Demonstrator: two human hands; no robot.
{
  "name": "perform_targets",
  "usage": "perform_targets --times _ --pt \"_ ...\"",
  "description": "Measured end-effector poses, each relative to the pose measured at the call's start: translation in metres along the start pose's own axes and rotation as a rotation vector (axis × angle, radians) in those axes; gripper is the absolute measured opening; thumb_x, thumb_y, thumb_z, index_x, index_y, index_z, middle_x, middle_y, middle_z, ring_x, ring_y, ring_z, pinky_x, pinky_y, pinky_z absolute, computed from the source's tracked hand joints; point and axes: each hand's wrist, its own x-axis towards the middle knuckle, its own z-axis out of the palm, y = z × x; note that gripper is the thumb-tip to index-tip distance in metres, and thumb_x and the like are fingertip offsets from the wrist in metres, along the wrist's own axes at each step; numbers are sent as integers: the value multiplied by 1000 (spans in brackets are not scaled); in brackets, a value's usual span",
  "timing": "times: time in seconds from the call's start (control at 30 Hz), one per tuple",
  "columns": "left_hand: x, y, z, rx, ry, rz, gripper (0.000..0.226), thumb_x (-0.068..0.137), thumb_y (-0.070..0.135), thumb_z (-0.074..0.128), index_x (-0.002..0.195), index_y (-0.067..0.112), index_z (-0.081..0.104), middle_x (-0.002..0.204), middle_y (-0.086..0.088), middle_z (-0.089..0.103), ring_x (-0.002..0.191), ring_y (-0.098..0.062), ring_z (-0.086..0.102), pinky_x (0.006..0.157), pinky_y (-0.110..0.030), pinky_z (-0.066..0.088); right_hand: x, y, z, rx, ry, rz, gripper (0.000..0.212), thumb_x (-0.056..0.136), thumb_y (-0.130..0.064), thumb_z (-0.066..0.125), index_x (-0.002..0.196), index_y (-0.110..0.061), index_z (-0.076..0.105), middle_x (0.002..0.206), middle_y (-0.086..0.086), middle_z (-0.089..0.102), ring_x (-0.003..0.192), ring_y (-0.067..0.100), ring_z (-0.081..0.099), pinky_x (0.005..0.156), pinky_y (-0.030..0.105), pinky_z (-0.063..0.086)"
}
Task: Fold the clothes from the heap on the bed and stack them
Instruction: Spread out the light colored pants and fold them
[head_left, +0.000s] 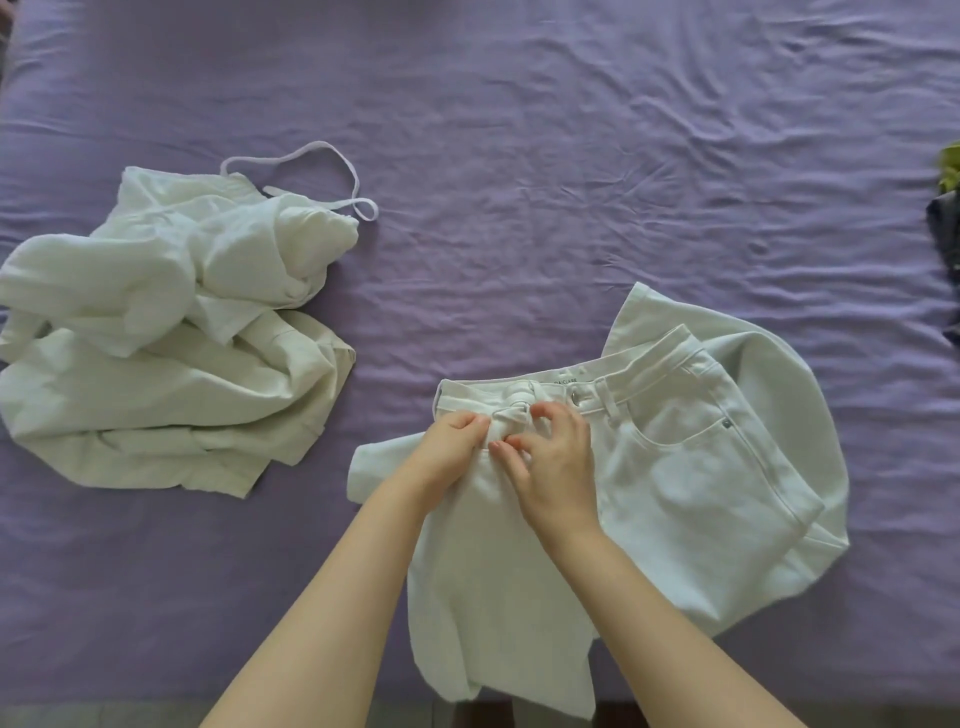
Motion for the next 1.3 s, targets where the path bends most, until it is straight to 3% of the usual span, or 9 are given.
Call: perform_targets --times 0.13,0.23,0.37,0.53,0.77,0.87,0.97,1.1,1.3 --pt "3 -6 6 24 79 31 25 99 19 46 94 4 65 90 -9 57 88 -20 49 83 -36 43 -7 -7 9 102 45 148 14 83 -20 70 83 -6 72 132 7 50 128 27 33 105 32 25" --pt "8 -7 -1 417 250 199 25 97 23 48 115 22 66 122 1 60 112 -23 47 103 -40 36 -10 -8 12 192 85 209 12 81 -16 71 84 -4 69 125 8 52 122 25 38 102 28 26" --pt "18 5 -13 803 105 329 42 96 41 50 137 34 47 145 10 40 124 -18 45 105 -40 36 -16 -2 5 178 113 163 12 79 -17 74 81 -7 69 114 5 54 114 23 41 100 30 32" --pt "31 14 -21 1029 44 239 39 88 55 54 113 25 56 115 5 47 109 -17 53 83 -33 43 -15 9 -9 71 114 -128 15 72 -8 79 72 -7 64 92 3 65 106 29 54 92 41 41" --pt "36 15 -37 670 150 299 23 74 37 76 71 26 57 88 3 55 81 -16 55 62 -26 36 -6 37 -25 -79 -79 -405 20 72 -2 77 70 -8 57 86 -1 65 92 28 63 82 37 44" --pt "37 14 -35 598 57 294 23 76 29 77 95 20 66 101 -2 59 87 -18 59 72 -28 47 -4 41 -25 -92 -110 -327 16 75 -9 77 79 -9 62 88 -1 64 92 27 61 81 36 41" --pt "26 12 -36 498 95 362 43 82 13 70 121 20 55 119 1 42 86 -16 61 84 -29 51 -4 42 -28 -34 -120 -357 26 77 -4 73 100 -12 64 103 -4 65 102 19 59 90 30 39" --pt "1 -8 -20 697 91 588 23 84 6 58 105 14 61 105 0 58 92 -19 62 85 -34 46 5 40 -33 -141 -220 -544 56 66 14 59 117 -9 64 123 2 62 122 23 54 98 37 42" --pt "-4 -30 -22 1142 58 489 25 93 32 42 104 28 64 99 10 65 105 -12 48 91 -31 25 26 40 -21 -305 -570 -626 62 80 0 46 136 -24 49 143 -8 46 139 14 31 109 30 26"
